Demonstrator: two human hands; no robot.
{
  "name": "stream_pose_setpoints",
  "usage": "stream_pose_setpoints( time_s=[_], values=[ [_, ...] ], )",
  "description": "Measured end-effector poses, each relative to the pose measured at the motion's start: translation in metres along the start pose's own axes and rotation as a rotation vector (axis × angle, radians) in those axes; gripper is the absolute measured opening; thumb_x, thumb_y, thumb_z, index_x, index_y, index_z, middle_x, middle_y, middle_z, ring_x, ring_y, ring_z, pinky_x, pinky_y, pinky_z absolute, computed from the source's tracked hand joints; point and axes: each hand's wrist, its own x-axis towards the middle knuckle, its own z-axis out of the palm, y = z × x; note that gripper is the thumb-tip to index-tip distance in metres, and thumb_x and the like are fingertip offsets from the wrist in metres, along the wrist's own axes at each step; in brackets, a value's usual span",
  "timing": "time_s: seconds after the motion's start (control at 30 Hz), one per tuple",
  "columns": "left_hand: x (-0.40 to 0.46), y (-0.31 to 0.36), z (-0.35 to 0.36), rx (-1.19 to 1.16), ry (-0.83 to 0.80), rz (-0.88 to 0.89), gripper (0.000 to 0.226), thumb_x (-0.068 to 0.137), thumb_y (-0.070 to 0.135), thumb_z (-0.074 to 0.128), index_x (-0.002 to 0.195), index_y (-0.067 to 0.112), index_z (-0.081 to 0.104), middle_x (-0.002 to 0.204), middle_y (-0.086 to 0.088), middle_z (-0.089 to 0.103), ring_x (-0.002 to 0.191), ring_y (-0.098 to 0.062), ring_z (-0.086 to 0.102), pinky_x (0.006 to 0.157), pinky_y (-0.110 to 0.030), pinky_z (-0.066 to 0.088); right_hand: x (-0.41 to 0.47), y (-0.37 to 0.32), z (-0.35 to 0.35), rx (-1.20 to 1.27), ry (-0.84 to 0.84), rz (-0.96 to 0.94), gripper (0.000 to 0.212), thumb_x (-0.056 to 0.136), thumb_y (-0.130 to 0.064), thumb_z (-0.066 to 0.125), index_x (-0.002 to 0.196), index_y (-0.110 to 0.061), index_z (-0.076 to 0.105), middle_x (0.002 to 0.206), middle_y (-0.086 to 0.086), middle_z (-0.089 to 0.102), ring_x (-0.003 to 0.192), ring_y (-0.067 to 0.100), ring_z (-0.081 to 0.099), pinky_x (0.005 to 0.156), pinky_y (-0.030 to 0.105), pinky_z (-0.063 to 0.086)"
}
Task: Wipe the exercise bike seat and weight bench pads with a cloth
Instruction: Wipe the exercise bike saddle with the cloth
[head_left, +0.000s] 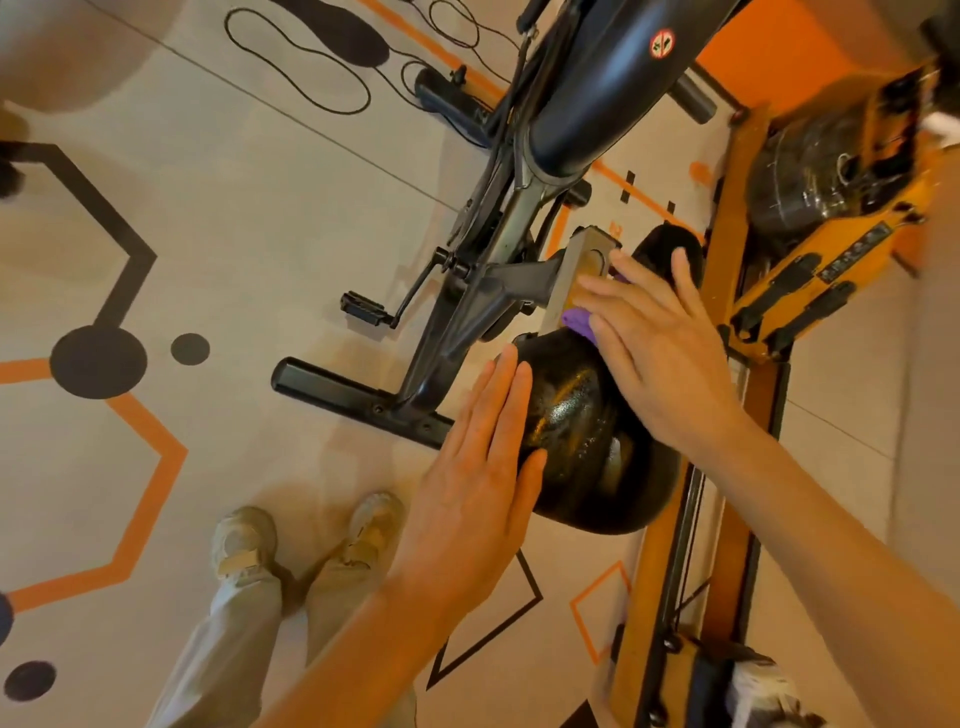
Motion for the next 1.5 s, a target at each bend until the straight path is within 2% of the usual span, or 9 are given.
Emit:
stream_pose_setpoints(
  time_s=[0.17, 0.37, 0.5, 0.67, 0.93, 1.07, 1.2, 1.33, 1.5],
  values=[
    [0.0, 0.001, 0.002, -0.023, 0.025, 0.02, 0.063, 0.101, 0.045, 0.021, 0.155, 0.029, -0.008, 0.159, 0.02, -0.022, 0.149, -0.001, -0.004, 0.107, -0.006, 0.013, 0.043, 0.003, -0.004, -0.127, 0.054, 0.225, 0.042, 0.1, -0.032, 0.031, 0.109, -0.017, 0.07, 0.123, 0.001, 0.066, 0.136, 0.018, 0.042, 0.123, 0.041, 0.0],
    [0.001, 0.001, 0.001, -0.033, 0.021, 0.02, 0.064, 0.101, 0.044, 0.021, 0.155, 0.028, -0.008, 0.16, 0.018, -0.019, 0.148, 0.0, -0.007, 0.104, -0.004, 0.01, 0.01, -0.016, -0.004, 0.028, -0.132, 0.0, 0.052, 0.101, -0.039, 0.019, 0.117, -0.023, 0.066, 0.123, -0.004, 0.066, 0.13, 0.012, 0.048, 0.122, 0.036, 0.012],
    [0.002, -0.003, 0.0, -0.039, 0.007, 0.047, 0.063, 0.101, 0.044, 0.021, 0.156, 0.026, -0.004, 0.161, 0.017, -0.017, 0.15, -0.002, -0.003, 0.109, -0.013, 0.02, 0.043, 0.005, 0.0, -0.157, 0.013, 0.186, 0.045, 0.101, -0.035, 0.028, 0.113, -0.019, 0.069, 0.125, -0.002, 0.066, 0.139, 0.014, 0.039, 0.123, 0.046, 0.002],
    [0.0, -0.009, -0.003, -0.1, -0.01, 0.089, 0.06, 0.1, 0.041, 0.017, 0.154, 0.031, -0.005, 0.158, 0.023, -0.018, 0.147, 0.008, -0.012, 0.109, -0.014, 0.022, -0.046, -0.065, 0.021, 0.382, 0.115, 0.187, 0.041, 0.104, -0.027, 0.031, 0.137, -0.017, 0.053, 0.148, -0.002, 0.047, 0.149, 0.012, 0.021, 0.124, 0.036, -0.003],
    [0.002, -0.011, -0.002, -0.029, 0.029, 0.087, 0.059, 0.102, 0.036, 0.022, 0.156, 0.022, 0.003, 0.162, 0.01, -0.004, 0.148, -0.01, 0.012, 0.107, -0.024, 0.035, -0.016, -0.061, 0.035, 0.325, 0.313, 0.429, 0.043, 0.105, -0.028, 0.027, 0.143, -0.017, 0.045, 0.159, 0.0, 0.029, 0.152, 0.019, 0.006, 0.123, 0.043, -0.005],
    [0.003, -0.012, -0.001, 0.013, 0.028, 0.125, 0.061, 0.1, 0.031, 0.03, 0.154, 0.014, 0.005, 0.163, -0.006, 0.007, 0.148, -0.022, 0.021, 0.111, -0.019, 0.025, -0.098, -0.126, 0.062, 0.415, 0.333, 0.388, 0.047, 0.106, -0.027, 0.025, 0.151, -0.018, 0.017, 0.161, 0.003, 0.016, 0.152, 0.021, 0.006, 0.124, 0.049, 0.007],
    [0.004, -0.011, -0.006, -0.05, -0.014, 0.103, 0.059, 0.103, 0.032, 0.028, 0.156, 0.015, 0.007, 0.164, -0.003, 0.005, 0.148, -0.025, 0.026, 0.102, -0.025, 0.042, -0.057, -0.08, 0.052, 0.369, 0.37, 0.453, 0.049, 0.103, -0.025, 0.024, 0.149, -0.011, 0.029, 0.16, 0.011, 0.024, 0.151, 0.026, 0.014, 0.123, 0.051, 0.01],
    [0.004, -0.011, -0.005, -0.056, 0.007, 0.107, 0.059, 0.104, 0.029, 0.028, 0.156, 0.016, 0.005, 0.165, -0.002, 0.003, 0.152, -0.021, 0.015, 0.106, -0.02, 0.034, -0.045, -0.086, 0.055, 0.416, 0.491, 0.588, 0.048, 0.105, -0.022, 0.028, 0.151, -0.011, 0.025, 0.16, 0.011, 0.023, 0.151, 0.026, 0.013, 0.124, 0.045, 0.006],
    [0.005, -0.01, -0.006, -0.074, -0.009, 0.104, 0.059, 0.103, 0.028, 0.027, 0.156, 0.016, 0.003, 0.165, -0.003, 0.004, 0.152, -0.019, 0.014, 0.11, -0.024, 0.035, -0.118, -0.127, 0.075, 0.465, 0.396, 0.462, 0.049, 0.106, -0.032, 0.022, 0.152, -0.017, 0.015, 0.159, 0.008, 0.022, 0.15, 0.024, 0.016, 0.124, 0.041, 0.005]
  ],
)
